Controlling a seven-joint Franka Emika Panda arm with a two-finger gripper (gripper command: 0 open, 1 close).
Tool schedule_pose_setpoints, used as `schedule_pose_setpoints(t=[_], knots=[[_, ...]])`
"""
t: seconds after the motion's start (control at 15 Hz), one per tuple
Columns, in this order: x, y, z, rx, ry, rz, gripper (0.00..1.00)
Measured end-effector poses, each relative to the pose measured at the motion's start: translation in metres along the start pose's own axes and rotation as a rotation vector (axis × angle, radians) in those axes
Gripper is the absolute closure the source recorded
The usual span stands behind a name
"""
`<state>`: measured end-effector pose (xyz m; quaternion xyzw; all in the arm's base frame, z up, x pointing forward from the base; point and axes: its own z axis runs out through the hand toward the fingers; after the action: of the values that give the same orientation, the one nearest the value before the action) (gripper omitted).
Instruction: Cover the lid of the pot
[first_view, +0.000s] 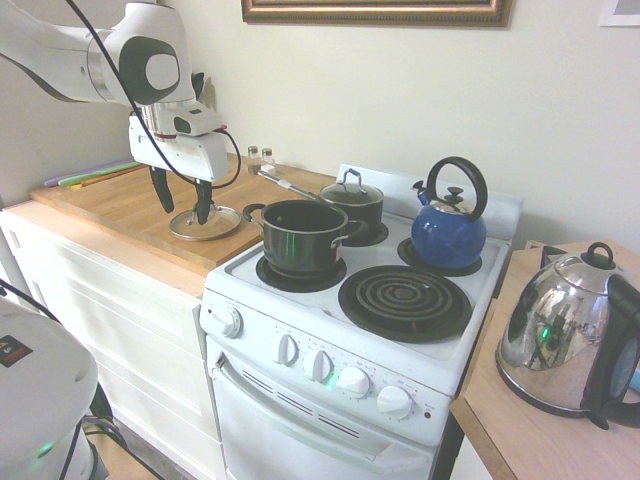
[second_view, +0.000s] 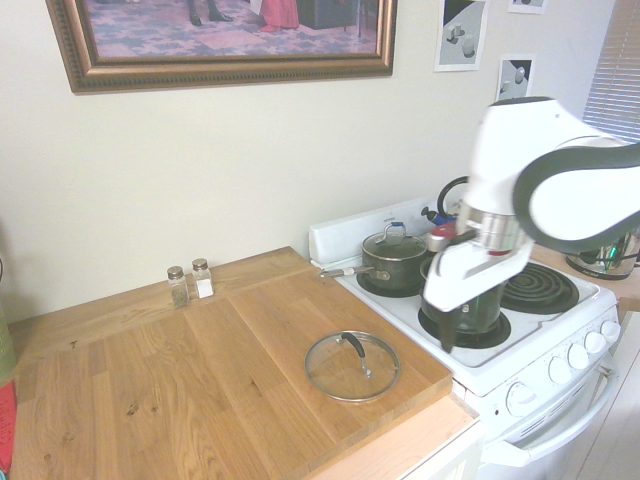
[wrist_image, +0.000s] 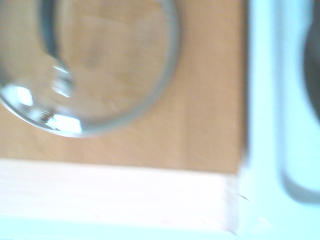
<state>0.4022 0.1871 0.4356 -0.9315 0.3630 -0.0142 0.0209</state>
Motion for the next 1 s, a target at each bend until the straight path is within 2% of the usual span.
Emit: schedule_pose_setpoints(t=[0.53,1.0], knots=[[0.015,-0.107,0.033,-0.005,-0.023,0.018,0.0],[0.037,-0.147,0.051,0.012,0.016,0.073,0.0]])
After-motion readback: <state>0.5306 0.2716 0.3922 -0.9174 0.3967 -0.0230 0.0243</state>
